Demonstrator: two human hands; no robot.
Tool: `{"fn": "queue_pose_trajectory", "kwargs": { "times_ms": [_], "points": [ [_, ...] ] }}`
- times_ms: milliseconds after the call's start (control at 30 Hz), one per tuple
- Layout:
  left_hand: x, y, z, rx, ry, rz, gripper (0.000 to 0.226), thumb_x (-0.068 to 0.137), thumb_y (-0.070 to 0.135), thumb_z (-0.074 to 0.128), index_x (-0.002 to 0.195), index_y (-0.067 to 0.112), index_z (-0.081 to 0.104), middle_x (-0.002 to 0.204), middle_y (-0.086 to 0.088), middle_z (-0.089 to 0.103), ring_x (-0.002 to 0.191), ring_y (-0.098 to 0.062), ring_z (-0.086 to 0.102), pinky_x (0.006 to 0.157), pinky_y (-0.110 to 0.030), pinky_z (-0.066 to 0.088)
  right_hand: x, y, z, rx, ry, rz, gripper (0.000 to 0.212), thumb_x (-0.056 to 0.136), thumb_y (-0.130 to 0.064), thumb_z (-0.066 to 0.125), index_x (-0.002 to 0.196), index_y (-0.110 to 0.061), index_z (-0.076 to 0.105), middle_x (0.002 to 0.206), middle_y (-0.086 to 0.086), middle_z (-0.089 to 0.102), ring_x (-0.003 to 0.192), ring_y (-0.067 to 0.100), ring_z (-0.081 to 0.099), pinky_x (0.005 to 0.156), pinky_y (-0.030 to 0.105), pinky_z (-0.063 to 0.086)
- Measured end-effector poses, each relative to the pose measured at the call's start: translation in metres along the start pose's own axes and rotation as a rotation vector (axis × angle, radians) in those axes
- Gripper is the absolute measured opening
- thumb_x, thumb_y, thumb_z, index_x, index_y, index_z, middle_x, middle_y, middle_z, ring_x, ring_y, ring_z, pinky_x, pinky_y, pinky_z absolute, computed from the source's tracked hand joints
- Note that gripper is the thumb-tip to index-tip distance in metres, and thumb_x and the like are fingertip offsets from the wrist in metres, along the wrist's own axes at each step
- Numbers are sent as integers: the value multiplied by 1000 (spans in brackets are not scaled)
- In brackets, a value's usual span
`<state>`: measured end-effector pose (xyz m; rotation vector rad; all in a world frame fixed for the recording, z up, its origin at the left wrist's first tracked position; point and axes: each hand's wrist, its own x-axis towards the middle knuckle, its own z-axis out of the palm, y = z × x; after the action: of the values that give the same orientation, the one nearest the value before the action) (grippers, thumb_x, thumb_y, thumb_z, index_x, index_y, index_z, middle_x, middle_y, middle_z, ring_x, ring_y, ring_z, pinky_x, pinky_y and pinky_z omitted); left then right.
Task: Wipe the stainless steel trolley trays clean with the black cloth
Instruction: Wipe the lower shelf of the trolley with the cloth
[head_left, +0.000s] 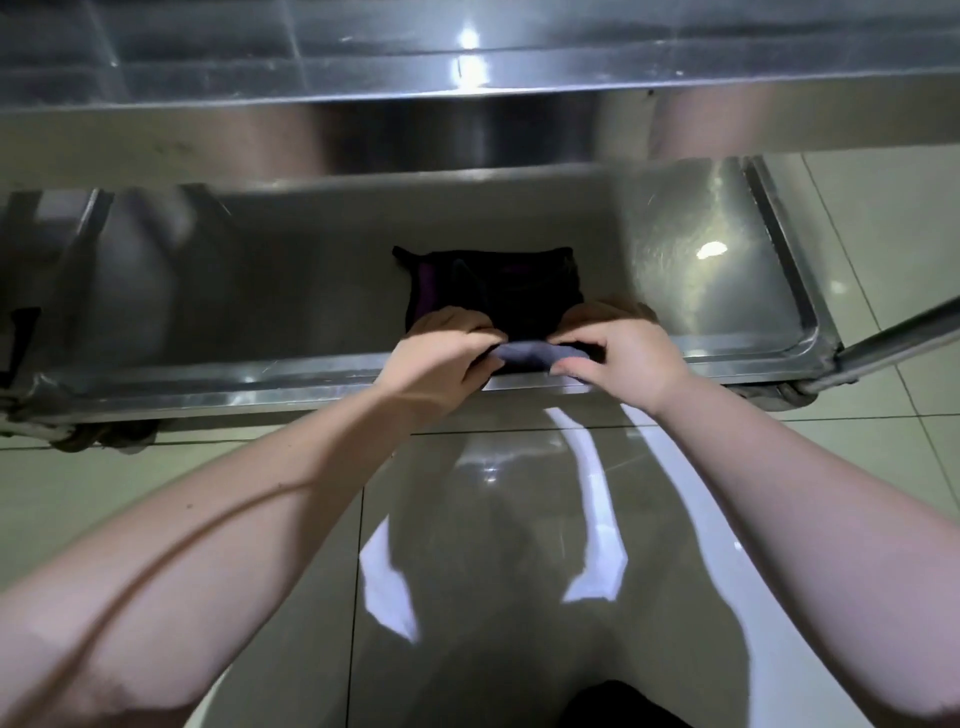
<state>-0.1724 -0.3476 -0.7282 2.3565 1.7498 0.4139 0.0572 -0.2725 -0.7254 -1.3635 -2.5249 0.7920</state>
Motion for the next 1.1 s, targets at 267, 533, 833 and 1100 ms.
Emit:
{"fn": "queue_pose_trajectory", "kwargs": {
  "times_ms": [267,533,833,1100],
  "points": [
    [-9,0,1,-61,-13,-156,49,91,46,58,135,25,54,126,2,62,119,-23,51,87,-33,45,13,-28,9,-142,187,-14,33,78,13,58,108,-2,61,107,17,60,102,38,50,79,33,30],
    [-3,16,-45,-22,-125,-140,27,94,23,54,120,18,56,113,-6,58,106,-27,54,76,-37,45,-14,-46,-35,-203,-41,-101,43,94,-41,54,123,-9,53,106,16,58,97,38,54,73,37,40],
    [-26,83,-137,18,-68,210,32,65,-1,85,94,-4,70,82,-21,67,70,-38,66,63,-44,55,-89,-94,-97,-221,68,-212,12,80,-10,75,91,-6,74,66,18,53,55,37,52,49,40,43],
    [-35,168,-280,-116,-37,213,30,62,2,87,88,-2,72,79,-18,69,65,-35,67,59,-38,58,-170,-188,-214,-61,215,71,8,86,-2,66,92,-4,71,81,11,59,79,33,51,73,40,44]
  ]
}}
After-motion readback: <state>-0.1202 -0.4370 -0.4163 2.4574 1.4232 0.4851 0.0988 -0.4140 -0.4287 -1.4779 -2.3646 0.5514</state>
